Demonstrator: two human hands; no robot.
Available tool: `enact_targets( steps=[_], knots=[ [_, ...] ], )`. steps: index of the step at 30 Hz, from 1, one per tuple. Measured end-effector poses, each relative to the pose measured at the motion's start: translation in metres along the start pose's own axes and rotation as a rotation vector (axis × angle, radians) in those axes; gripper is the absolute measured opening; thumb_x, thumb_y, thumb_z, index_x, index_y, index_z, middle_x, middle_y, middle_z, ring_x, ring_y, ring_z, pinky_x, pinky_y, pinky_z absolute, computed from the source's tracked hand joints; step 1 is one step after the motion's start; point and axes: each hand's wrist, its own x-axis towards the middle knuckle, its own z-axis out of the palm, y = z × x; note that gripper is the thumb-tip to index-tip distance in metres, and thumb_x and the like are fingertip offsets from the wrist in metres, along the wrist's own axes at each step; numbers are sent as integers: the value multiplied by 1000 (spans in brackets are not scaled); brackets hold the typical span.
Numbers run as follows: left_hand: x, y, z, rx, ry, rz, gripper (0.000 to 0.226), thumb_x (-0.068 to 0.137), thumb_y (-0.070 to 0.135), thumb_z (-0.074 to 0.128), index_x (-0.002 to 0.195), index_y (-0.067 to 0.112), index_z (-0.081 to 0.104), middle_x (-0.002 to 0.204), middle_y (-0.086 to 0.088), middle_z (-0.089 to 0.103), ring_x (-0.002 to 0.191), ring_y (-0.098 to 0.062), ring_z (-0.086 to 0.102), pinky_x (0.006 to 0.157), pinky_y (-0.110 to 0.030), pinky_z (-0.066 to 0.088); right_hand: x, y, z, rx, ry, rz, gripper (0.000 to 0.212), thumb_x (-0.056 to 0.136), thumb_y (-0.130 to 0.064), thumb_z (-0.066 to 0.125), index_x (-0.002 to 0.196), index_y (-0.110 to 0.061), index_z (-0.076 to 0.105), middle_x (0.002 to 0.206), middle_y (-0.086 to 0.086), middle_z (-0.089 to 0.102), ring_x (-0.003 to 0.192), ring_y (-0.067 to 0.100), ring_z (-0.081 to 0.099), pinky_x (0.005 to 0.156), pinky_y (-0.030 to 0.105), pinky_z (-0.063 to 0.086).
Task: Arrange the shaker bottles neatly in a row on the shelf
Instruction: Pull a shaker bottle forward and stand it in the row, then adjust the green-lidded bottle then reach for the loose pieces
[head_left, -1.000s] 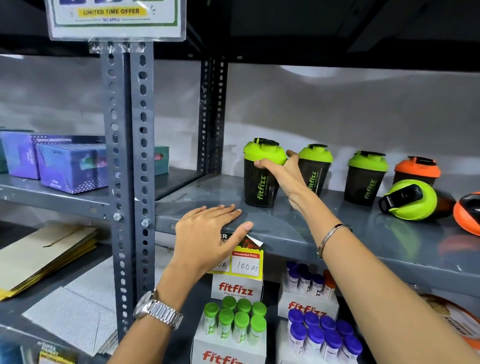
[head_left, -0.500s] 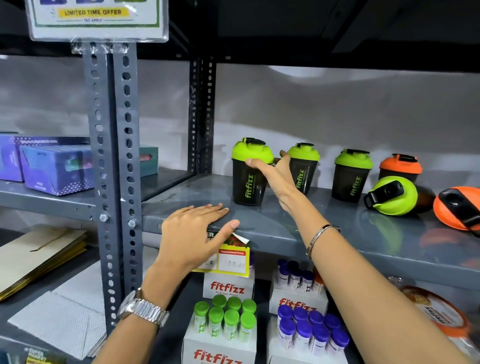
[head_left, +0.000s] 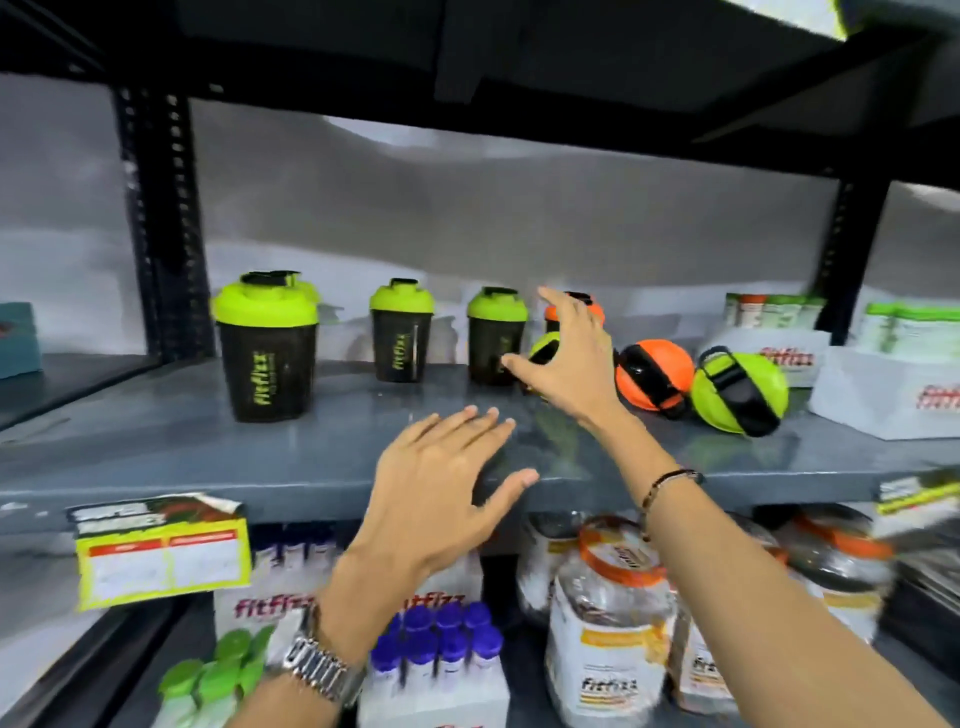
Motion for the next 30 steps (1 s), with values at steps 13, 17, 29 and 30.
enact_targets(
  steps=[13, 17, 29, 30],
  knots=[
    [3, 16, 19, 81, -97, 7, 56, 84, 59, 33, 115, 24, 63, 119, 5, 65, 111, -10, 58, 92, -31, 45, 43, 84, -11, -418, -677, -137, 89, 68, -27, 68, 145, -25, 24, 152, 9, 27, 136, 31, 30, 106, 39, 27],
    [-3, 11, 13, 62, -52, -26, 55, 85, 58, 37, 117, 22, 62, 123, 4, 62, 120, -13, 51, 100, -33, 38, 39, 74, -9, -390, -565, -190, 78, 65, -42, 70, 135, -29, 39, 135, 9, 41, 124, 34, 40, 99, 43, 32],
    [-32, -63, -34, 164, 97, -191, 50, 87, 54, 36, 111, 21, 66, 118, 3, 65, 122, -13, 49, 97, -34, 41, 42, -54, 44, 420, -314, 165, 76, 52, -43, 81, 115, -20, 46, 119, 8, 54, 112, 25, 51, 90, 32, 42],
    [-35, -66, -33, 169, 77, -194, 51, 87, 54, 36, 109, 21, 67, 117, 3, 66, 121, -14, 50, 96, -34, 42, 41, -62, 51, 505, -332, 215, 72, 53, -41, 81, 112, -20, 46, 118, 6, 56, 110, 23, 52, 90, 34, 45]
  ],
)
